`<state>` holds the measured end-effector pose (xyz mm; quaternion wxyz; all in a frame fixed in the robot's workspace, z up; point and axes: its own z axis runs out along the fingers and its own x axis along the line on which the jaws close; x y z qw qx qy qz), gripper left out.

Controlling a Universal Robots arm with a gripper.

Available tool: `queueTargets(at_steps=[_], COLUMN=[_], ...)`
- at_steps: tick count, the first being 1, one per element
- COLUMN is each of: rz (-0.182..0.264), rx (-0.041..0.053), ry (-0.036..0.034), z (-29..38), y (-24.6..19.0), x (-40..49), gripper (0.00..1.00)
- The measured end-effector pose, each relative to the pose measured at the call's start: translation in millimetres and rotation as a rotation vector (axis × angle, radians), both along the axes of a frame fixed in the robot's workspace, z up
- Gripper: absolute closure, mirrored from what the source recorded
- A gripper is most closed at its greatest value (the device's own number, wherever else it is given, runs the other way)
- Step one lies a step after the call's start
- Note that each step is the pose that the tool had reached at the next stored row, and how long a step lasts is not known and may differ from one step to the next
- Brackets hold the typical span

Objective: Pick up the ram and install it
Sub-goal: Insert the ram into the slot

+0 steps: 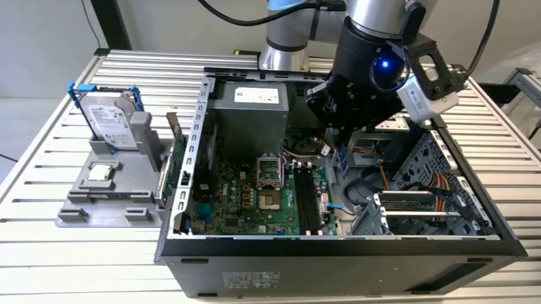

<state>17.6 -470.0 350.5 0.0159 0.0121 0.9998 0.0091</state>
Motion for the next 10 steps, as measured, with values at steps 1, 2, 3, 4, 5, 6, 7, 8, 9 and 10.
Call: queueTargets(at_steps=[1,2,3,4,5,6,7,8,9,10], rz=[0.0,0.0,0.0,0.0,0.0,0.0,0.0,0.0,0.0,0.0], rx=[-0.0002,-0.0003,-0.0002,-0.0002,-0.0003,-0.0003,-0.0003,-0.0003,-0.0003,-0.0004], ry=[0.0001,0.0001,0.0001,0.0001,0.0001,0.0001,0.0001,0.0001,0.0001,0.0001], z=[-0.4,-0.9,-1.5,-2.1,-2.7,-3.3,-3.9,-4.5,-5.1,-5.7], y=[0.0,0.0,0.0,0.0,0.0,0.0,0.0,0.0,0.0,0.0], x=[0.0,0.0,0.0,0.0,0.0,0.0,0.0,0.0,0.0,0.0], gripper=[1.0,1.0,1.0,1.0,1.0,1.0,1.0,1.0,1.0,1.0])
